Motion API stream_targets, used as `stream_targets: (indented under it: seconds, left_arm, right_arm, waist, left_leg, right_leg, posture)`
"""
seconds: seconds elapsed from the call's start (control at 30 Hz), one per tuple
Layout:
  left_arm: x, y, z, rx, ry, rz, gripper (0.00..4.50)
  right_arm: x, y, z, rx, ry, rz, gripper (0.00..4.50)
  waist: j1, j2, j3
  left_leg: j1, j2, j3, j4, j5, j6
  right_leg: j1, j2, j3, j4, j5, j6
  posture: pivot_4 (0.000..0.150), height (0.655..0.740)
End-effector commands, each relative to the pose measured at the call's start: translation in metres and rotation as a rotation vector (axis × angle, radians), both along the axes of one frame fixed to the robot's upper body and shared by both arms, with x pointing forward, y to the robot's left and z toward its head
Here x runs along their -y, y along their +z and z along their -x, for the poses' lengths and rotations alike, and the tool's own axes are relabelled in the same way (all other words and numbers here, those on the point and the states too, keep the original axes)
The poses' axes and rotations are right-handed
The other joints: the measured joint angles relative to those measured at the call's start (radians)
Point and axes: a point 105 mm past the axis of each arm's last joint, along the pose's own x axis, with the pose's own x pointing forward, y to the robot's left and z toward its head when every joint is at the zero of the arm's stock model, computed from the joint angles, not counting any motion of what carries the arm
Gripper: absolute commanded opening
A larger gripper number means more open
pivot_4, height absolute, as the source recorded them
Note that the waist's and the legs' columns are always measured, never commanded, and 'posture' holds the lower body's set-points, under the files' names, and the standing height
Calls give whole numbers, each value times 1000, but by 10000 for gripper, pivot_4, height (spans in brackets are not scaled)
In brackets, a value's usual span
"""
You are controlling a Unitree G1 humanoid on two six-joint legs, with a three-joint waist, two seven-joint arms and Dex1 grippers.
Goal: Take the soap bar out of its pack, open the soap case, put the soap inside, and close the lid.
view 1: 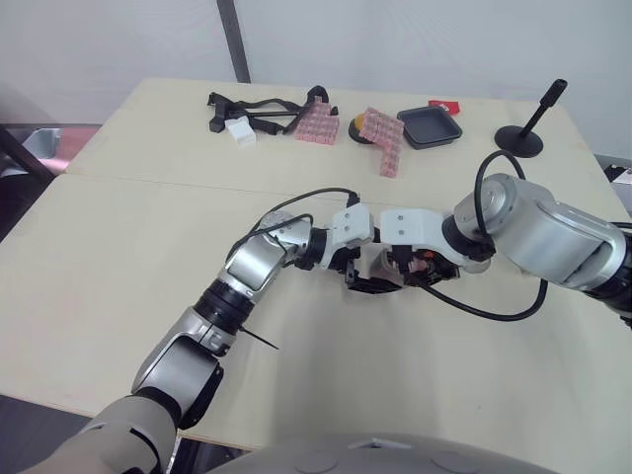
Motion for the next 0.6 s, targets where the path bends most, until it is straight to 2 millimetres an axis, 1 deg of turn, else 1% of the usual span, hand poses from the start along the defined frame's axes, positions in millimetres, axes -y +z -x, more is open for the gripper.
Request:
stream_targets:
  seconds: [0.03, 0.07, 0.17, 0.33, 0.37, 0.6]
  left_arm:
    - [2, 7, 1, 32, -21, 10, 45000]
    - [2, 7, 1, 31, -23, 9, 45000]
    - [3, 6, 2, 27, -26, 7, 37209]
    - [5, 4, 1, 31, -24, 0, 20483]
    - [5, 3, 1, 33, -23, -2, 19273]
    - [6, 3, 1, 40, -26, -1, 19273]
  right_arm:
    - [-2, 11, -3, 48, 7, -14, 21098]
    - [-2, 11, -3, 48, 6, -14, 21098]
    - [-1, 10, -3, 47, 4, -13, 21098]
    - [-2, 10, -3, 45, 2, -18, 21098]
    - [-2, 10, -2, 44, 2, -20, 21098]
    - [-4, 10, -2, 42, 6, -25, 21098]
  waist:
    - [0, 0, 0]
    - [0, 0, 0]
    - [0, 0, 0]
    - [1, 0, 0]
    - [1, 0, 0]
    - [1, 0, 0]
  left_leg:
    - [0, 0, 0, 0, 0, 0]
    - [0, 0, 0, 0, 0, 0]
    - [0, 0, 0, 0, 0, 0]
    - [0, 0, 0, 0, 0, 0]
    - [0, 0, 0, 0, 0, 0]
    - [0, 0, 0, 0, 0, 0]
  right_leg:
    - [0, 0, 0, 0, 0, 0]
    - [0, 0, 0, 0, 0, 0]
    - [0, 0, 0, 0, 0, 0]
    - [0, 0, 0, 0, 0, 0]
    - [0, 0, 0, 0, 0, 0]
    - [0, 0, 0, 0, 0, 0]
  posture:
    - [1500, 7398]
    - [1500, 7398]
    - [1500, 7398]
    - [1500, 7398]
    - [1500, 7398]
    - [1500, 7398]
